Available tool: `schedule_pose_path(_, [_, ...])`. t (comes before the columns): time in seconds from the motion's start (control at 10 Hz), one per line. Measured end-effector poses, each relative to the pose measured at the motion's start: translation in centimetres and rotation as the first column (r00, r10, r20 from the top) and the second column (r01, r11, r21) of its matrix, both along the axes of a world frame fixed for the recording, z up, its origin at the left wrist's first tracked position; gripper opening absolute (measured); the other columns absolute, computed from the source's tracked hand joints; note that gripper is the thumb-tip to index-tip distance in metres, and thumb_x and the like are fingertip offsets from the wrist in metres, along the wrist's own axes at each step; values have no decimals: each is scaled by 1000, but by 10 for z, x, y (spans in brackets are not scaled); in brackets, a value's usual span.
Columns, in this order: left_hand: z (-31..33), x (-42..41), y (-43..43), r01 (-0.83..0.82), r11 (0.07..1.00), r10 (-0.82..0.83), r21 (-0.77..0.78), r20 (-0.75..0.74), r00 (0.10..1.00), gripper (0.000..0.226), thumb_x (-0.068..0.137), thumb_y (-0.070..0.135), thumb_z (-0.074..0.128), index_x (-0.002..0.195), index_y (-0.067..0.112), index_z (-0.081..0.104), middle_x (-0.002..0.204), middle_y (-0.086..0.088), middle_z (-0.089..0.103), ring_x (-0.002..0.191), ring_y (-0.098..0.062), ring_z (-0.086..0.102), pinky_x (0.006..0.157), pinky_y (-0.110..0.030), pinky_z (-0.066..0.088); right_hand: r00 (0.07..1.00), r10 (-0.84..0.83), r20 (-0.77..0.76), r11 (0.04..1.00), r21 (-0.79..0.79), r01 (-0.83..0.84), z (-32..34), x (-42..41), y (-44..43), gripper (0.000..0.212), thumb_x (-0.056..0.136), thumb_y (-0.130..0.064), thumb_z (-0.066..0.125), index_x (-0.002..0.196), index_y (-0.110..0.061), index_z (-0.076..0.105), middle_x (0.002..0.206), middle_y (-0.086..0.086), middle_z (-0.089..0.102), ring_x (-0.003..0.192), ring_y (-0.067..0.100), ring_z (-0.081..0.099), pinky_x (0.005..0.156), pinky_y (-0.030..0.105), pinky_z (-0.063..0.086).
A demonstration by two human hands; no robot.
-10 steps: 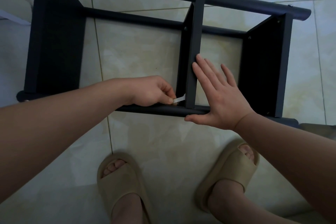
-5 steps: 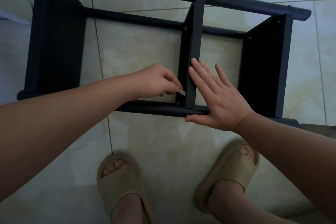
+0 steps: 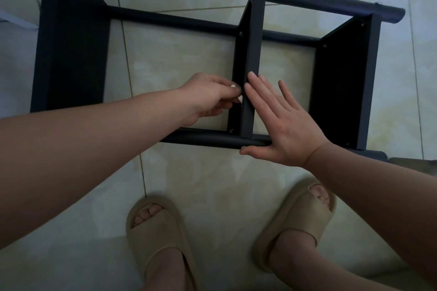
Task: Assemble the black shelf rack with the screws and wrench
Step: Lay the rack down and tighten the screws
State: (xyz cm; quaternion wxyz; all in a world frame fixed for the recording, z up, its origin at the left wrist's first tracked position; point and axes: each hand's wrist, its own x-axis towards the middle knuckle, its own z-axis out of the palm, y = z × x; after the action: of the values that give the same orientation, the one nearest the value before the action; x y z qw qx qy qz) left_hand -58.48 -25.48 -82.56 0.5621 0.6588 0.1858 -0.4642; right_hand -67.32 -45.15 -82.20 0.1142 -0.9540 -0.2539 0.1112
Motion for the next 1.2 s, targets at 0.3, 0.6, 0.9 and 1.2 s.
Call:
schedule_pose_path(0.3, [0,7,10,141,990,-140,-31,21,990,10,96,30,64,98,23,72,87,6,77,79,-8,69,77,-27,49,1000,-7,-4,1000,15,7,0,0,0,110,88,-77,47,160,-1,16,169,15,8,157,30,8,125,57,15])
schedule_pose_path(0.6, [1,6,10,246,969,-245,-8,53,968,11,96,30,63,97,23,71,88,5,78,76,-6,69,74,-27,48,1000,-8,-16,1000,5,9,0,1,-1,110,87,-78,46,160,-1,15,169,15,7,157,29,7,126,56,13])
schedule_pose_path(0.9, [4,2,7,256,966,-255,-22,30,966,11,97,28,62,97,22,71,85,5,77,76,-7,70,78,-29,50,1000,-4,-10,1000,12,5,-1,0,-1,110,88,-78,45,161,-2,14,169,14,6,157,29,7,125,55,14])
schedule_pose_path(1.2, [5,-3,3,233,972,-234,-29,-56,971,15,100,25,57,98,12,65,74,5,75,73,-9,67,72,-24,50,1000,-7,-10,1000,21,7,-1,0,-1,110,87,-78,46,160,-1,16,169,15,8,157,30,9,125,56,15])
